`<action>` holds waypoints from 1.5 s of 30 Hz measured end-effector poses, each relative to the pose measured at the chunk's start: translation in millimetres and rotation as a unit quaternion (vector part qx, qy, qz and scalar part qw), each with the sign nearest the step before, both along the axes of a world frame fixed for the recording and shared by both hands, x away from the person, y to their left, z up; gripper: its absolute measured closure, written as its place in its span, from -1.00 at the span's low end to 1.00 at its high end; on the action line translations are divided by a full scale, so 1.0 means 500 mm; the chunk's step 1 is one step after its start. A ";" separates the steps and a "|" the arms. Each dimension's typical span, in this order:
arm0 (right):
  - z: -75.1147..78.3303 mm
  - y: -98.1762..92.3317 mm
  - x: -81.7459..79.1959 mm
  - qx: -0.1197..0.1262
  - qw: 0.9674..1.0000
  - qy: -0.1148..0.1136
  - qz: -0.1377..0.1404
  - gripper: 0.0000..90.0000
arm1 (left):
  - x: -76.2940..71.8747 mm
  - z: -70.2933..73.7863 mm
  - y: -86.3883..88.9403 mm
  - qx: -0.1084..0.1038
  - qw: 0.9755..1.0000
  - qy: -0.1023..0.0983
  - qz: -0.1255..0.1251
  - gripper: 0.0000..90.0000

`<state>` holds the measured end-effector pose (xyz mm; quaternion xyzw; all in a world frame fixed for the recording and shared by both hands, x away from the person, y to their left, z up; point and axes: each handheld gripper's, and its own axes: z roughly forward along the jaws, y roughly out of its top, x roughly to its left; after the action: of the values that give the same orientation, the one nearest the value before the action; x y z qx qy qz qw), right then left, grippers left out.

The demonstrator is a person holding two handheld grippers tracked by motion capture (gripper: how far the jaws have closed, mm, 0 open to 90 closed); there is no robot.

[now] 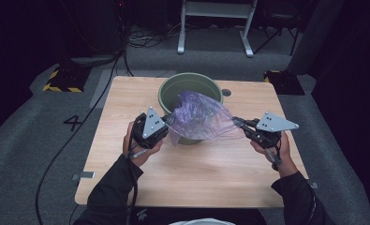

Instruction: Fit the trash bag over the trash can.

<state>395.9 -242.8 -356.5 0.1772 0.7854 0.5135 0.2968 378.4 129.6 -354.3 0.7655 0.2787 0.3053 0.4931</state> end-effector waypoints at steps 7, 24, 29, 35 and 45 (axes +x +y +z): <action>0.012 0.001 0.022 0.004 1.000 -0.001 -0.013 1.00 | 0.024 0.037 0.046 -0.030 0.999 -0.010 0.001 0.93; 0.036 0.024 0.131 0.003 0.998 0.024 -0.058 1.00 | 0.145 0.051 0.066 -0.004 0.999 0.011 0.044 0.91; 0.037 0.031 0.156 0.008 0.997 0.034 -0.066 0.99 | 0.173 0.052 0.070 0.005 0.998 0.018 0.057 0.91; 0.039 0.042 0.184 0.006 0.996 0.039 -0.077 0.98 | 0.210 0.046 0.077 0.013 0.997 0.030 0.073 0.87; 0.022 0.052 0.236 0.012 0.992 0.068 -0.103 0.96 | 0.267 0.015 0.081 0.022 0.993 0.067 0.096 0.81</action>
<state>513.8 -217.1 -345.4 0.2949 0.7753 0.4763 0.2917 512.0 170.1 -346.7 0.7648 0.3767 0.3051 0.4244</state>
